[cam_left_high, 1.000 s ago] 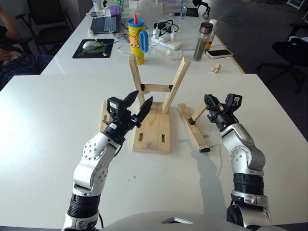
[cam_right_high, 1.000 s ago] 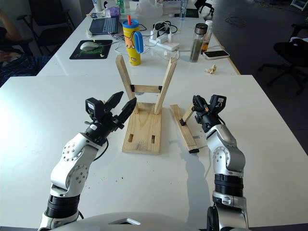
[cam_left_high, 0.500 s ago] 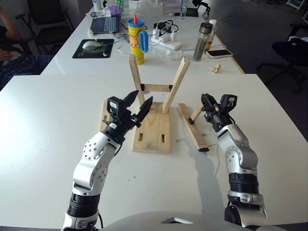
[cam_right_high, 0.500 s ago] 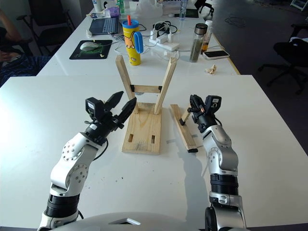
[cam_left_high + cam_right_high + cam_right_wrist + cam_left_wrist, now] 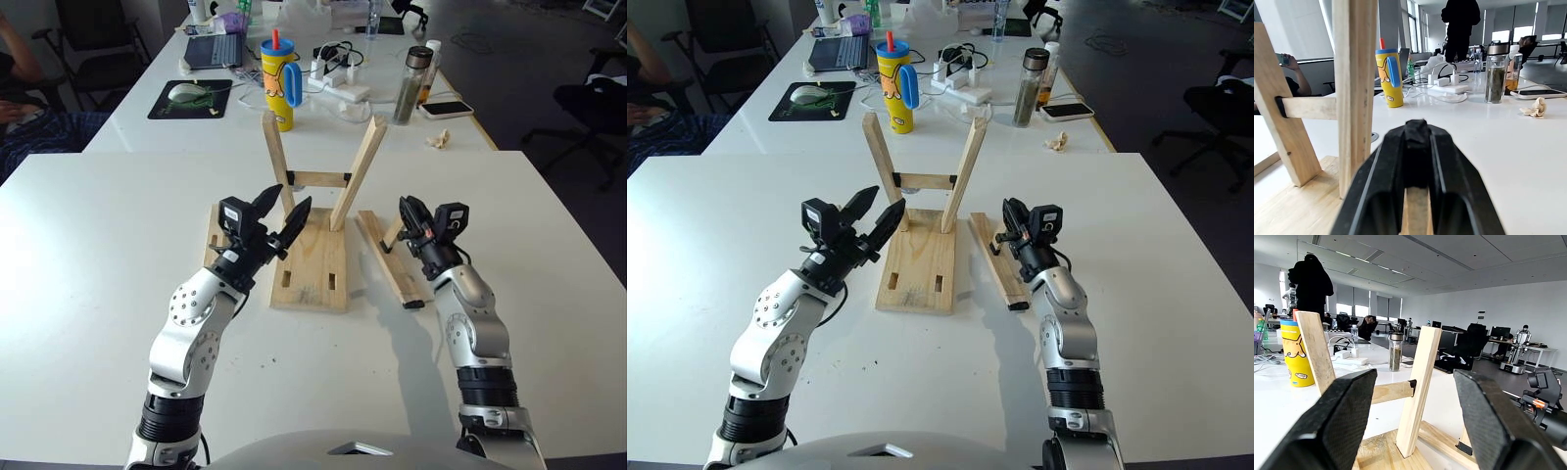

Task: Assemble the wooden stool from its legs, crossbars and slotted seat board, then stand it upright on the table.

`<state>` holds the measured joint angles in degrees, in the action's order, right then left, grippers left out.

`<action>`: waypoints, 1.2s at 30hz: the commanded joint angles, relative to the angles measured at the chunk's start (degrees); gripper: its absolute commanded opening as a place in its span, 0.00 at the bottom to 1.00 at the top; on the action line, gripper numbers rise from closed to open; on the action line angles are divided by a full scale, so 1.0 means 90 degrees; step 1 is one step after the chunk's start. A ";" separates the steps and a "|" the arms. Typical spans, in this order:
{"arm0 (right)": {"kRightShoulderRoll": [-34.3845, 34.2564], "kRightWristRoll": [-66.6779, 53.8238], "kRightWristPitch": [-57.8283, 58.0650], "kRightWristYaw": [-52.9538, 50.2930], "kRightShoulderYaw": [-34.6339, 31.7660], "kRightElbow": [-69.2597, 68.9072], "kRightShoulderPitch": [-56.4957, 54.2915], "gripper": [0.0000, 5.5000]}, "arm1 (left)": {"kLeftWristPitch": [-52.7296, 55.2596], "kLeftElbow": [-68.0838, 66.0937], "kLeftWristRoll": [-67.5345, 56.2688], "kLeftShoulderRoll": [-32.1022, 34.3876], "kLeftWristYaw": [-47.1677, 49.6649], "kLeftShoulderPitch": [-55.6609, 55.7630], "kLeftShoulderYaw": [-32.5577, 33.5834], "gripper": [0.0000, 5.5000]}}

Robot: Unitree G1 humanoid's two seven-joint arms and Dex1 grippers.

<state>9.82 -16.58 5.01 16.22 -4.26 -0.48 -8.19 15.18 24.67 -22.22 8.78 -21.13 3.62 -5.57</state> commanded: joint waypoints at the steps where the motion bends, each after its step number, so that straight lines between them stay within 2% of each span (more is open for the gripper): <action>1: 0.0089 0.0226 0.0201 0.0100 0.0148 0.0202 0.0536 0.08 | 0.0014 0.0007 0.0070 0.0012 0.0022 -0.0083 -0.0038 0.53; 8: 0.0118 0.0297 0.0112 0.0144 0.0228 0.0263 0.0947 0.08 | -0.0017 -0.0010 0.0109 0.0018 0.0025 -0.0104 -0.0019 0.53; 14: 0.0201 0.0377 0.0284 0.0083 0.0305 0.0376 0.0492 0.08 | -0.0049 -0.0067 0.0147 0.0000 0.0037 -0.0057 -0.0022 0.53; 25: 0.0256 0.0444 0.0107 0.0169 0.0344 0.0311 0.0672 0.08 | -0.0097 -0.0069 0.0172 -0.0014 0.0034 -0.0116 -0.0018 0.53; 34: 0.0281 0.0395 0.0120 0.0086 0.0274 -0.0088 0.0289 0.08 | -0.0172 -0.0151 0.0233 -0.0003 0.0024 -0.0077 -0.0023 0.53; 35: 0.0293 0.0408 0.0122 0.0069 0.0256 -0.0128 0.0269 0.14 | -0.0183 -0.0160 0.0241 -0.0005 0.0020 -0.0077 -0.0023 0.53; 36: 0.0279 0.0347 0.0147 0.0076 0.0215 -0.0182 0.0245 0.15 | -0.0190 -0.0166 0.0244 -0.0007 0.0018 -0.0078 -0.0021 0.53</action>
<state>12.13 -13.53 3.42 17.34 -1.90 -2.20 -6.54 13.78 23.74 -20.59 8.66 -20.93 2.68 -5.64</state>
